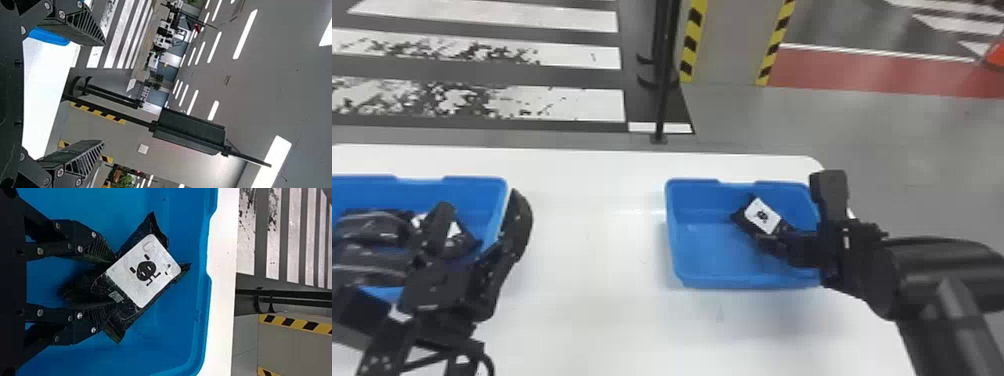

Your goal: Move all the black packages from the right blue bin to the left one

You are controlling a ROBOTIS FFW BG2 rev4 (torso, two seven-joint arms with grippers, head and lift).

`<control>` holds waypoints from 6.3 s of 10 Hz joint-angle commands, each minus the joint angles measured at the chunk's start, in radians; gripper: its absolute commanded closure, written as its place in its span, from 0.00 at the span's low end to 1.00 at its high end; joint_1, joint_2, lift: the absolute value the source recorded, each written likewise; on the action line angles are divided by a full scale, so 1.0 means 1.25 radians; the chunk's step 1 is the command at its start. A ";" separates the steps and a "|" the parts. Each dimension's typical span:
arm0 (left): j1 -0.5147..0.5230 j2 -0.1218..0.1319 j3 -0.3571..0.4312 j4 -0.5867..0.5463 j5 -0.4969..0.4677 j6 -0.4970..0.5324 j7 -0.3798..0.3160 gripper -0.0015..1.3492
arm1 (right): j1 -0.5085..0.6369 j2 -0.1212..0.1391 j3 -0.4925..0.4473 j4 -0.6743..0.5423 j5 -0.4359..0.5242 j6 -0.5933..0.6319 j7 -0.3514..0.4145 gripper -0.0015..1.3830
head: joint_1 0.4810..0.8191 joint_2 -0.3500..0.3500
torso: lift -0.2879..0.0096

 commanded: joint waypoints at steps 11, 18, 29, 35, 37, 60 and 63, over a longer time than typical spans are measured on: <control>-0.023 0.012 -0.070 0.000 0.109 -0.052 -0.010 0.14 | 0.151 0.001 0.011 -0.183 -0.242 -0.255 0.069 0.85 | 0.63 0.43 | 0.38; -0.063 0.052 -0.198 0.000 0.163 -0.031 -0.022 0.14 | 0.071 -0.022 0.223 -0.161 -0.380 -0.294 0.077 0.85 | 0.63 0.55 | 0.38; -0.049 0.042 -0.154 0.029 0.125 -0.035 -0.016 0.90 | 0.069 -0.034 0.318 -0.204 -0.461 -0.314 0.091 0.85 | 0.63 0.73 | 0.38; -0.047 0.033 -0.111 0.035 0.090 -0.058 -0.018 0.90 | 0.043 -0.034 0.334 -0.153 -0.496 -0.355 0.109 0.76 | 0.63 0.76 | 0.38; -0.055 0.018 -0.046 0.063 0.043 -0.068 -0.010 0.90 | 0.038 -0.034 0.334 -0.118 -0.507 -0.371 0.128 0.74 | 0.63 0.79 | 0.38; 0.102 -0.012 0.085 -0.155 -0.169 0.122 -0.021 0.07 | 0.428 0.037 0.037 -0.371 -0.092 -0.632 0.046 0.10 | 0.63 0.54 | 0.38; 0.106 -0.007 0.077 -0.153 -0.161 0.122 -0.018 0.07 | 0.428 0.033 0.037 -0.367 -0.099 -0.645 0.043 0.10 | 0.63 0.54 | 0.38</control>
